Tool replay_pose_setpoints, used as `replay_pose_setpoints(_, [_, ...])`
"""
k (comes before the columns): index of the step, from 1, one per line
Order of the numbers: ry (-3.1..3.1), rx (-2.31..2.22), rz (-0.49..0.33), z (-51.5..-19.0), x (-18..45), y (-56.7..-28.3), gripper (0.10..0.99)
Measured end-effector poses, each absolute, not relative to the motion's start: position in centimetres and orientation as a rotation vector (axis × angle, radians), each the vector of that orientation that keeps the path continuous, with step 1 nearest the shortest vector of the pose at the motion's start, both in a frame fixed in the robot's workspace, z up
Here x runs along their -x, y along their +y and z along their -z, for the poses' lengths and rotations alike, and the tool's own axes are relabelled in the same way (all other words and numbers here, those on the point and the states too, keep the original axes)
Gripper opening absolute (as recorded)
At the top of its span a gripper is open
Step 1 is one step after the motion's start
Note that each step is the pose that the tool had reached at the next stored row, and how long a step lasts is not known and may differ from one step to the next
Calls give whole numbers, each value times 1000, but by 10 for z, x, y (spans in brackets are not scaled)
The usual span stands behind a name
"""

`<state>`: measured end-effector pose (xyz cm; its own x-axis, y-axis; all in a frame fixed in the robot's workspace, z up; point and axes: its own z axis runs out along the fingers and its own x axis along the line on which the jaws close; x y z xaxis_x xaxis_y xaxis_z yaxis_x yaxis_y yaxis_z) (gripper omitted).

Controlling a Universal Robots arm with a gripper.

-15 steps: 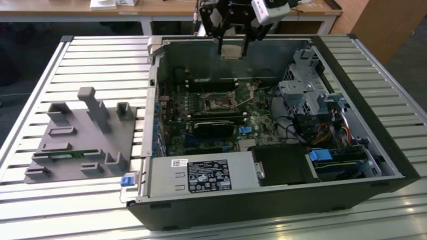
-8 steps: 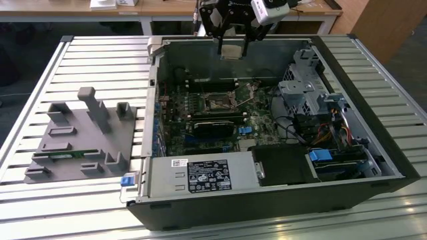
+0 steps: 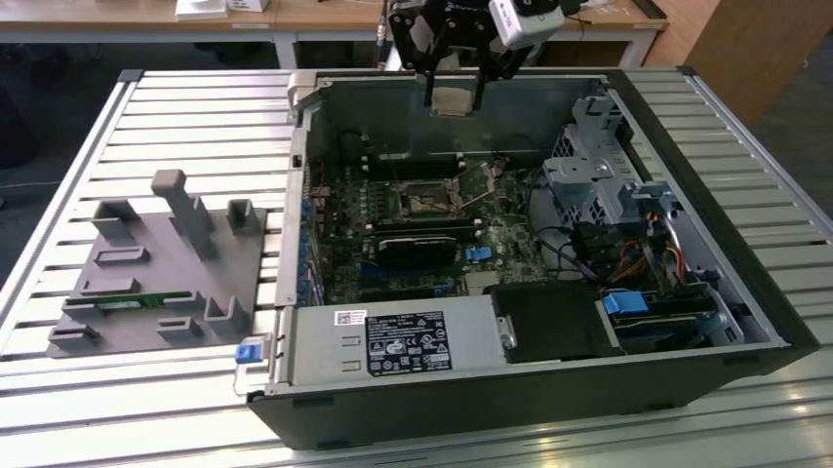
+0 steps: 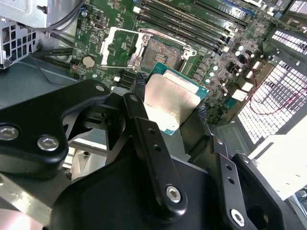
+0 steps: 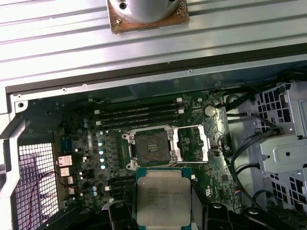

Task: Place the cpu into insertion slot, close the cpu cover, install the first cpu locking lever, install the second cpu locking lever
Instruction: 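Place the cpu into insertion slot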

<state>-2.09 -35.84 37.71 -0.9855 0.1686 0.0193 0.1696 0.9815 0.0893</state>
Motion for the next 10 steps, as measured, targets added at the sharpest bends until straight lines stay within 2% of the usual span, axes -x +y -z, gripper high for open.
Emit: replay_pose_setpoints(10, [-3114,289,142,-377,21,-358,541])
